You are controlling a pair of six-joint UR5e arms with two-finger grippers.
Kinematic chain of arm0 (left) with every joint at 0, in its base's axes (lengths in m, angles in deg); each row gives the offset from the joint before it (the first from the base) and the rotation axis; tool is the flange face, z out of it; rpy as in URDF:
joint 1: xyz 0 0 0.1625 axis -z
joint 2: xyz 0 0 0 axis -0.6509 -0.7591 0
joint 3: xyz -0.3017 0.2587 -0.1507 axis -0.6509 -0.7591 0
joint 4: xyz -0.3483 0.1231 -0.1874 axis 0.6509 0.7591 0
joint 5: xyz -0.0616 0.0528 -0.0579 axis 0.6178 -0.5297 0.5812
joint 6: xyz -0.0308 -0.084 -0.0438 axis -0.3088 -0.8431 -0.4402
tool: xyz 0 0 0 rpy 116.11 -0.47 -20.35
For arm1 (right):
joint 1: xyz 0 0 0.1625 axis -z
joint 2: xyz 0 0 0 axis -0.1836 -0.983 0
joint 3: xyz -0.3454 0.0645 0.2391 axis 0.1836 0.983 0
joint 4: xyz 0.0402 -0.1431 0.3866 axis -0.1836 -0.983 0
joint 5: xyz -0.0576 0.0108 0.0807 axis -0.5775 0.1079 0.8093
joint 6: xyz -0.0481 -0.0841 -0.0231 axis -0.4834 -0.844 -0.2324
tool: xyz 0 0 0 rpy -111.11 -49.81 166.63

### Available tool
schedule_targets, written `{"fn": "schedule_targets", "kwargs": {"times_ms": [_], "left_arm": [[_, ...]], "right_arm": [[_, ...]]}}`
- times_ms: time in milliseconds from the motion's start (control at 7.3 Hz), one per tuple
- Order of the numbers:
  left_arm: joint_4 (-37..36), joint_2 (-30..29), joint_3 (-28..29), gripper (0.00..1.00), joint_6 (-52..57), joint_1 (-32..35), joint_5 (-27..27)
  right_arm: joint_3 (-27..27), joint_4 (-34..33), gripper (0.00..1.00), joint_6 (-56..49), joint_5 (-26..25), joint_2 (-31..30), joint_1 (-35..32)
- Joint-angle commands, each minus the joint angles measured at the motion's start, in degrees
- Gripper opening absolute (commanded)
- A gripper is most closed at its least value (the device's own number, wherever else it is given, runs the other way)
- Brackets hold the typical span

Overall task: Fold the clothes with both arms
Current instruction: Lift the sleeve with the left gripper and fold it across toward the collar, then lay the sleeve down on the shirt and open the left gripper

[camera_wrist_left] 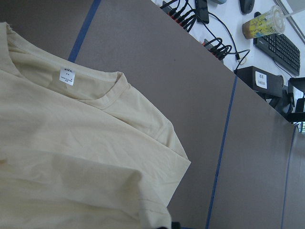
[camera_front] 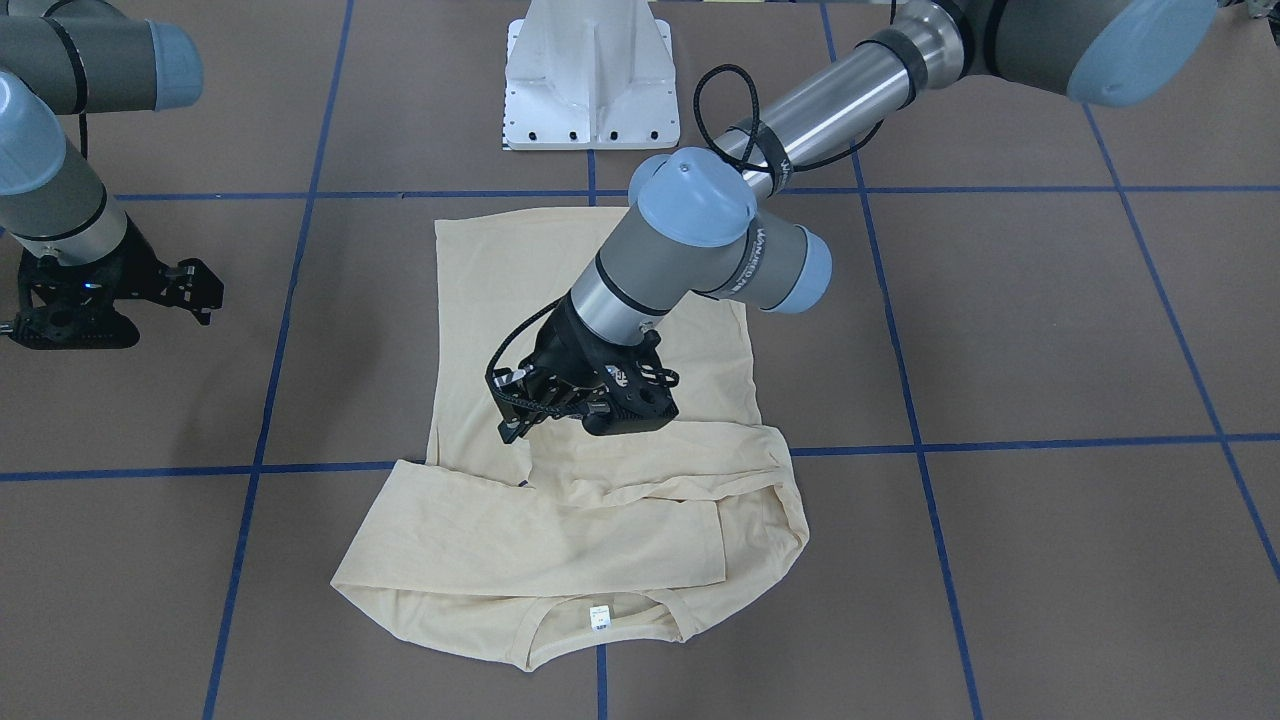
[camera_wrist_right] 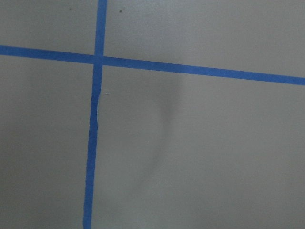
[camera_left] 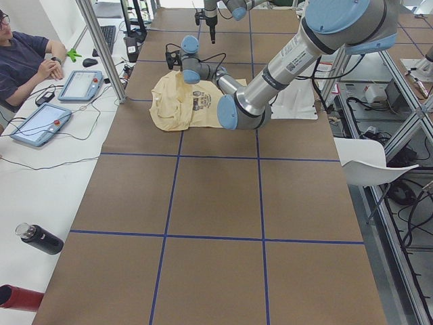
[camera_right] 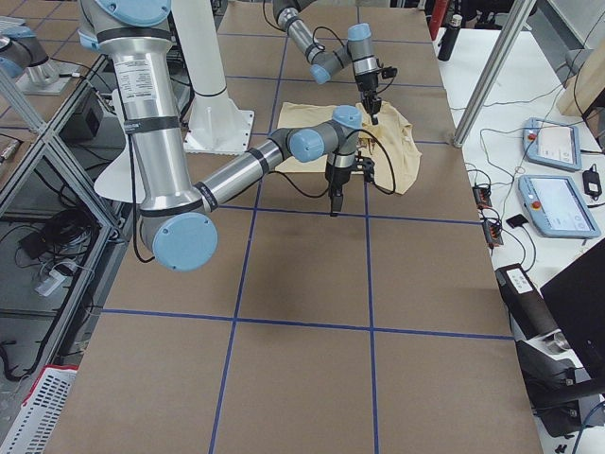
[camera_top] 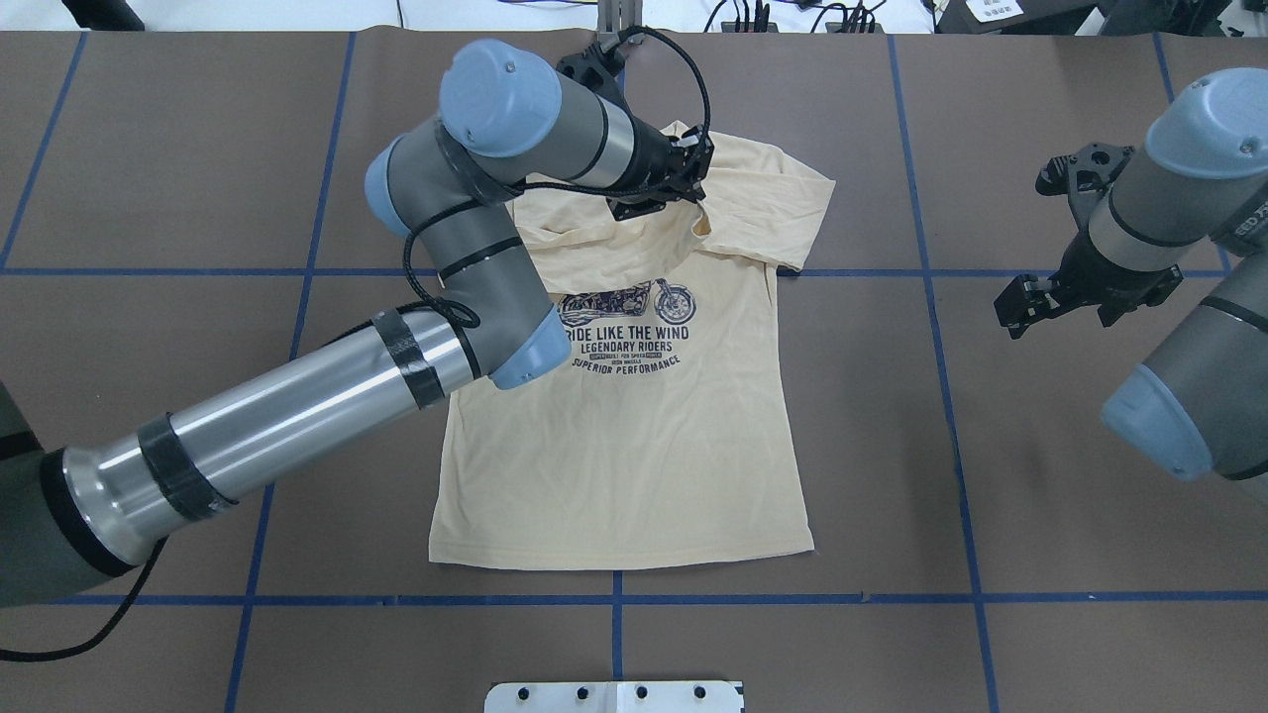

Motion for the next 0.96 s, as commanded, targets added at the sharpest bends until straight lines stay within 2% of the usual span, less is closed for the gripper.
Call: {"fn": "schedule_targets", "kwargs": {"times_ms": [0,274,411,548,685,822], "left_arm": [[4.8,-0.9,4.8,0.00,0.0,-3.4,-3.5],[8.0,-1.5,7.2,0.00,0.0,-4.4,-6.4],[9.3,-2.0,7.4,0.06,0.0,-4.6,-7.4],[11.1,-2.4,7.5,0.97,0.9,-4.7,-8.4],[16.6,-2.4,7.7,1.00,1.1,-6.5,-13.5],[18.0,-2.3,7.7,1.00,1.2,-6.8,-14.4]], "right_arm": [[0.1,0.0,1.00,0.0,0.0,0.1,0.0],[0.1,0.0,1.00,0.0,0.0,0.2,0.0],[0.1,0.0,1.00,0.0,0.0,0.9,0.0],[0.2,-0.1,1.00,0.1,0.6,1.0,0.0],[0.3,0.0,1.00,0.0,0.9,1.5,0.0],[1.0,0.0,1.00,0.1,1.0,2.3,0.0]]}}
